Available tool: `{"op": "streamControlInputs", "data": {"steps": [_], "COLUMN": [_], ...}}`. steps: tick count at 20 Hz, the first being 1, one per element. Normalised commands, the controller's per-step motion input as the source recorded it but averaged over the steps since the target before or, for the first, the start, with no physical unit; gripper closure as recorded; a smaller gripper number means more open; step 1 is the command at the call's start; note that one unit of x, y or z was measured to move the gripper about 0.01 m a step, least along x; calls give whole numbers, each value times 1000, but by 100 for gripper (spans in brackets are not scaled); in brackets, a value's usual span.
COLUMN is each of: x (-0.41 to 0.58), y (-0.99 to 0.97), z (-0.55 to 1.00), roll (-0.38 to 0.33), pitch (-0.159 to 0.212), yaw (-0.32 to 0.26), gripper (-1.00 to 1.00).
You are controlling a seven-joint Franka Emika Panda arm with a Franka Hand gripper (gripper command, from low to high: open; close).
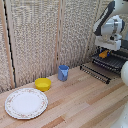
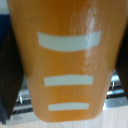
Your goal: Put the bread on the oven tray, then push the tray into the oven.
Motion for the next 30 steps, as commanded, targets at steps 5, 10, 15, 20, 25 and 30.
{"op": "streamControlInputs", "data": {"steps": [5, 10, 15, 20, 25, 30], "x": [21, -4, -47, -242, -434, -380], "y": [-213, 182, 243, 349, 261, 110], "z": [0, 0, 737, 970, 583, 415], "roll": [42, -69, -149, -62, -183, -213], "pitch": [0, -9, -5, 56, 112, 129], "yaw": [-1, -6, -40, 5, 140, 189], "gripper": [-100, -100, -100, -100, -100, -100]}}
